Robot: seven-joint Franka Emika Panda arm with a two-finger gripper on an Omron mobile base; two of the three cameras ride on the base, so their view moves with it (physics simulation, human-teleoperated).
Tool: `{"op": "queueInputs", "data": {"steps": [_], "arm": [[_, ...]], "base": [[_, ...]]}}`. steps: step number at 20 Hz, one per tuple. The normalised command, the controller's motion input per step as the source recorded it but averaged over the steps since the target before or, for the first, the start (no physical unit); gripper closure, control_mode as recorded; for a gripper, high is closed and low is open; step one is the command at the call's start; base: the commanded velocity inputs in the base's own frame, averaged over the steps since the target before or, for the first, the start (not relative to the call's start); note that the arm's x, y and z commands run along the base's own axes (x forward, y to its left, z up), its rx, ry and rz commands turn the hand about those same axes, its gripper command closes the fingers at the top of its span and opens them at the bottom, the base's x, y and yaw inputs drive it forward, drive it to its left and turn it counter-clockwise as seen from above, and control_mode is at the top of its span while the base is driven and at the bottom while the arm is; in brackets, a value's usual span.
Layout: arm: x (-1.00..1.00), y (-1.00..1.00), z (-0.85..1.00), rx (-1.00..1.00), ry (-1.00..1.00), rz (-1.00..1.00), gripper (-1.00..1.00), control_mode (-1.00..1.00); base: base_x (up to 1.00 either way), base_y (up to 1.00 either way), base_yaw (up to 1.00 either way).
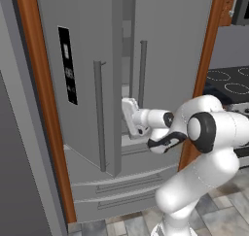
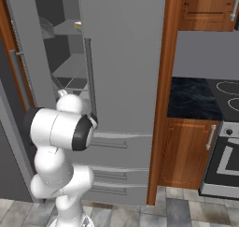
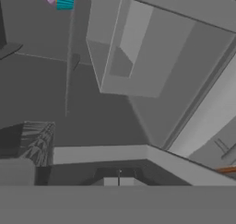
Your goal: Take the cake and cupcake from the fridge and place them on the empty tray on the dining counter.
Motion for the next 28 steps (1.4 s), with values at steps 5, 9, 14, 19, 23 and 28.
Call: {"op": "queueInputs", "data": {"steps": [5,9,14,19,23,28], "arm": [[0.72,-0.3,0.55,0.26,0.07,0.18,1.0,-1.0],[0.61,-0.05,0.47,0.23,0.08,0.21,1.0,-1.0],[0.06,0.58,0.65,0.05,0.11,0.35,1.0,-1.0],[-0.07,1.0,0.76,-0.01,0.28,0.48,1.0,-1.0],[0.04,1.0,0.75,0.0,0.41,0.48,1.0,-1.0],[0.39,1.0,0.79,-0.02,0.44,0.32,1.0,-1.0]], "base": [[0.0,0.0,0.0],[0.0,0.0,0.0],[0.0,0.0,0.0],[0.0,0.0,0.0],[0.0,0.0,0.0],[0.0,0.0,0.0]]}}
